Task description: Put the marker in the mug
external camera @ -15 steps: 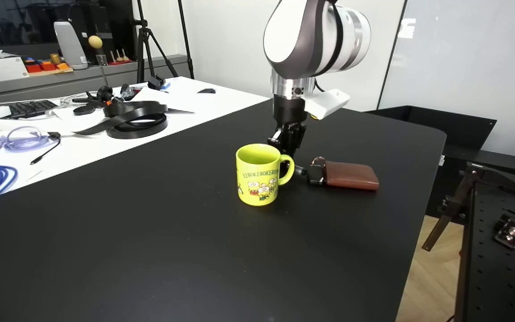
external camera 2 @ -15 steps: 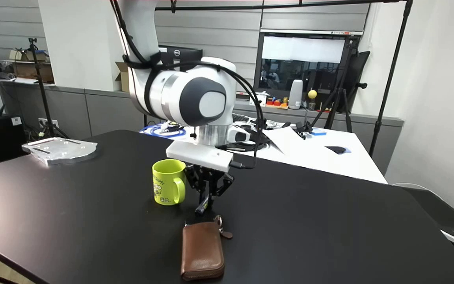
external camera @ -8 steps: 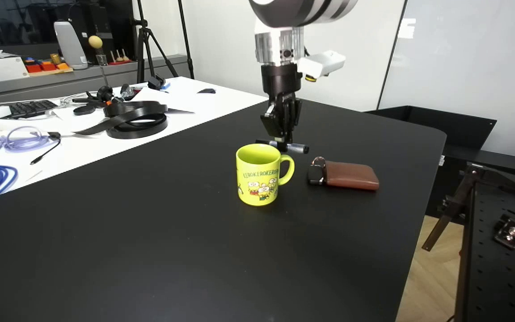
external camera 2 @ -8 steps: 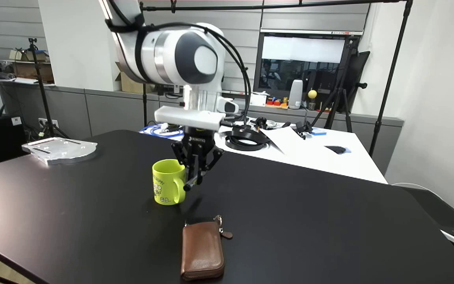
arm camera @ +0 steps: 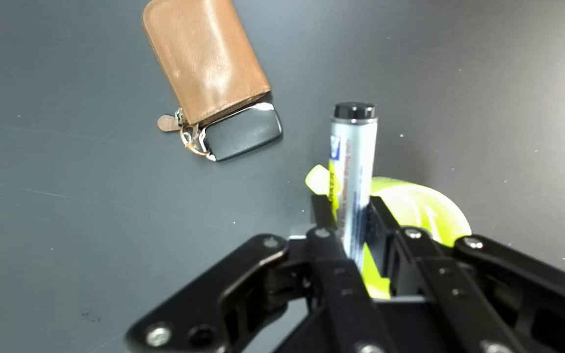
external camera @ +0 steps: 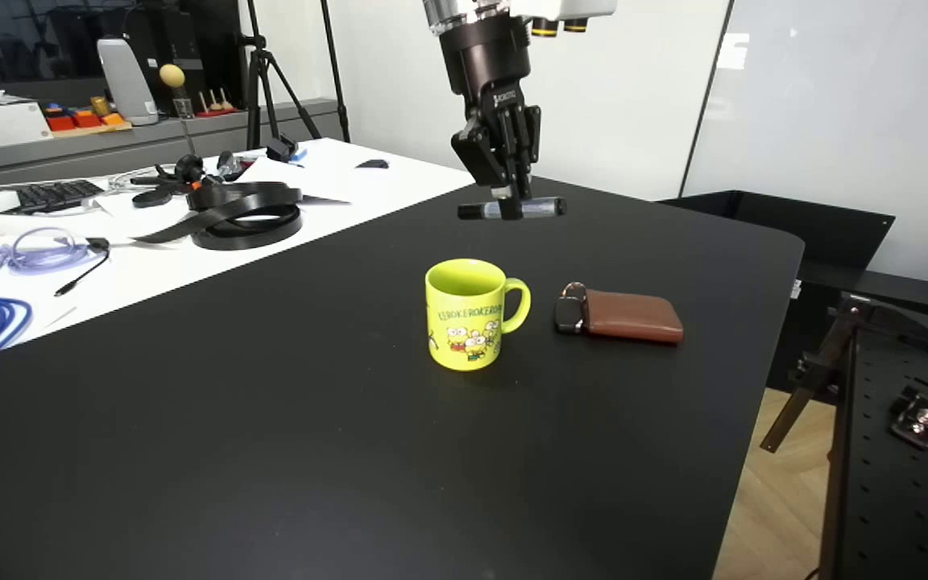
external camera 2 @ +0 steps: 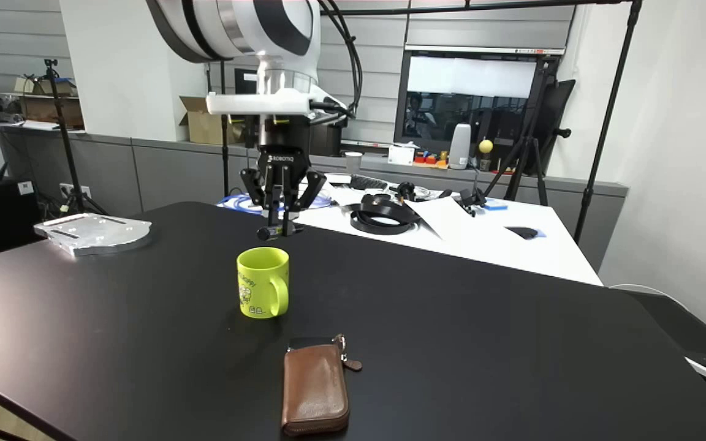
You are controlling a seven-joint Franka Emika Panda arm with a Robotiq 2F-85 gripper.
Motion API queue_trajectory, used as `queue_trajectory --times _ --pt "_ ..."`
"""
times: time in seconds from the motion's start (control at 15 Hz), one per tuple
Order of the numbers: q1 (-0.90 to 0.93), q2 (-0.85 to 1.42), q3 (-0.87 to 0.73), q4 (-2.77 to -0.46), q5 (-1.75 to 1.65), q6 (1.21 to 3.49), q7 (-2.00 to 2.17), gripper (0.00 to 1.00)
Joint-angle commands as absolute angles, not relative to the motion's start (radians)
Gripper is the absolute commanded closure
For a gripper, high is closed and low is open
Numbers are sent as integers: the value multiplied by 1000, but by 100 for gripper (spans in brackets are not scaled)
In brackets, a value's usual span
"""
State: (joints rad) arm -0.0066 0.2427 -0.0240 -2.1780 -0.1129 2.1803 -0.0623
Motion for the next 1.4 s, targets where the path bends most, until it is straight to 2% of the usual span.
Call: queue_trajectory --times 0.0,0.27,0.33,0.53,0.6,1.33 --pt "-17 281 -8 -2092 -77 2065 -123 95" --pt "-49 333 5 -2012 19 1988 -264 95" --pt "-28 292 -3 -2081 -19 2044 -208 79" --pt "-43 321 -1 -2045 4 2021 -254 79" --pt "-44 325 -1 -2041 4 2020 -256 95" --pt "-58 447 7 -1884 70 1721 -269 95"
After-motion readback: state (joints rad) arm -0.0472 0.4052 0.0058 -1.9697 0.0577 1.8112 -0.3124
